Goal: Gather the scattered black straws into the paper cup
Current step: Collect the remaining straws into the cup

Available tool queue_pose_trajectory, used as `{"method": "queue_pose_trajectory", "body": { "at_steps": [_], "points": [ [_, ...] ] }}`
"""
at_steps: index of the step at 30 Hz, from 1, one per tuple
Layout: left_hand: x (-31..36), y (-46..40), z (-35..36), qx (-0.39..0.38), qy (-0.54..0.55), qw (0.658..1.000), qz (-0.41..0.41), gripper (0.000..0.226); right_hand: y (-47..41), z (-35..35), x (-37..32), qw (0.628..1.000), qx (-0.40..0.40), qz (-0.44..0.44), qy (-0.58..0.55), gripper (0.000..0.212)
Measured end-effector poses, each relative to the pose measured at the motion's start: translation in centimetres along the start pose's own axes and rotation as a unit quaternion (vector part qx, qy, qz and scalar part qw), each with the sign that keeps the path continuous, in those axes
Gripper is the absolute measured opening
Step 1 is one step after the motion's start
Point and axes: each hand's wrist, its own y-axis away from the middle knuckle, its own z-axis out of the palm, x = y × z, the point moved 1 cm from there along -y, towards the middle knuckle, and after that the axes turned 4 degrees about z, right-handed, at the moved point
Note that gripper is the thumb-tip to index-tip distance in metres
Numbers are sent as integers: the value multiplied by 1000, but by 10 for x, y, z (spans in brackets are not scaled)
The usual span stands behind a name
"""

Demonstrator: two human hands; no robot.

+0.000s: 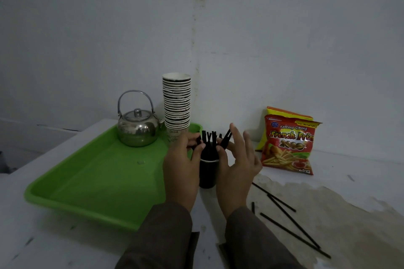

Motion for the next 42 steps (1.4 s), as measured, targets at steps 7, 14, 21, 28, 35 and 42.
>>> {"method": "queue_pose_trajectory", "body": {
  "at_steps": [7, 14, 21, 28, 35, 42],
  "points": [
    [2, -1, 0, -2, -152, 985, 76, 12, 4, 4, 1, 998, 7, -61, 5, 26],
    [20, -6, -6, 56, -135, 982, 117, 29, -11, -10, -22, 997, 25, -72, -30, 48],
    [33, -14, -7, 45, -107, 987, 112, 27, -69, -85, -37, 968, 204, 30, -145, 43],
    [44, -13, -6, 30, -82, 988, 124, 24, -56, -110, -2, 992, 105, 53, -43, 25],
    [72, 38, 38, -165, -33, 969, 181, 19, -14, -139, 57, 977, -125, -33, 171, 18],
    [48, 87, 63, -365, -220, 904, 36, 22, 6, -161, 78, 893, -310, -74, 318, 28]
  ]
}}
